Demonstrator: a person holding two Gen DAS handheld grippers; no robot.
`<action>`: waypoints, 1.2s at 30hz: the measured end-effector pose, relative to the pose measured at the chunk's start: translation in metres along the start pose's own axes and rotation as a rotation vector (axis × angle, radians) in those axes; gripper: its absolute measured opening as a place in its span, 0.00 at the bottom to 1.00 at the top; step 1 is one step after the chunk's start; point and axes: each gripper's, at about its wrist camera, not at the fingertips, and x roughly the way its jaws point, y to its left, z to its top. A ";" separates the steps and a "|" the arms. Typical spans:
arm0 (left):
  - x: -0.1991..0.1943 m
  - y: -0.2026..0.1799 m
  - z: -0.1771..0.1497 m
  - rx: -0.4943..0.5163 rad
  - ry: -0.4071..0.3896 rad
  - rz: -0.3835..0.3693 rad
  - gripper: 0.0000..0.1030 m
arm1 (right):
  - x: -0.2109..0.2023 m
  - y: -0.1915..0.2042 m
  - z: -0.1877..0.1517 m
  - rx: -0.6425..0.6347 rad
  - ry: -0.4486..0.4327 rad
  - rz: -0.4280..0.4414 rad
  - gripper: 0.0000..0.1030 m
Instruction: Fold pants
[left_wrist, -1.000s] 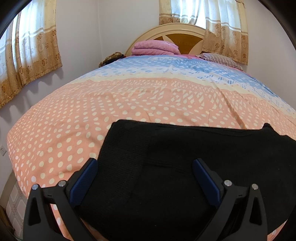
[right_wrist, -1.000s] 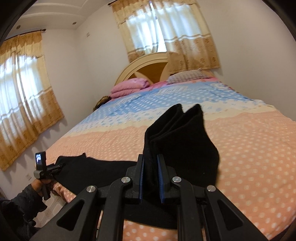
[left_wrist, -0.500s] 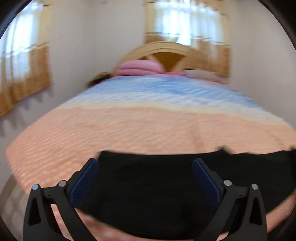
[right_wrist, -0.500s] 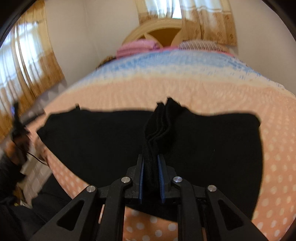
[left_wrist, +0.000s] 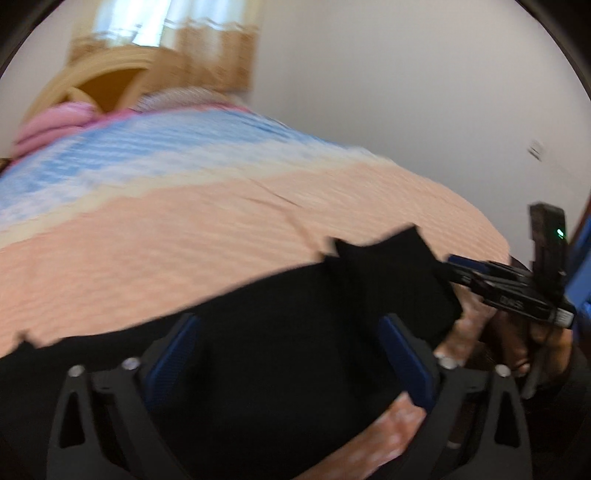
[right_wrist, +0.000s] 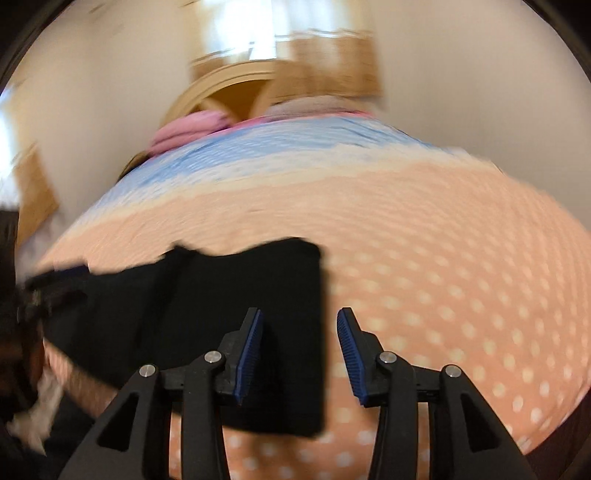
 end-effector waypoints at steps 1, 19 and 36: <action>0.008 -0.007 0.002 0.006 0.017 -0.017 0.86 | 0.002 -0.001 -0.002 0.004 0.002 0.008 0.43; 0.044 -0.024 0.000 -0.072 0.076 -0.145 0.14 | 0.003 0.009 -0.012 -0.020 -0.068 0.030 0.44; -0.012 0.008 0.001 -0.181 0.002 -0.170 0.11 | -0.007 0.017 -0.016 -0.049 -0.130 0.110 0.52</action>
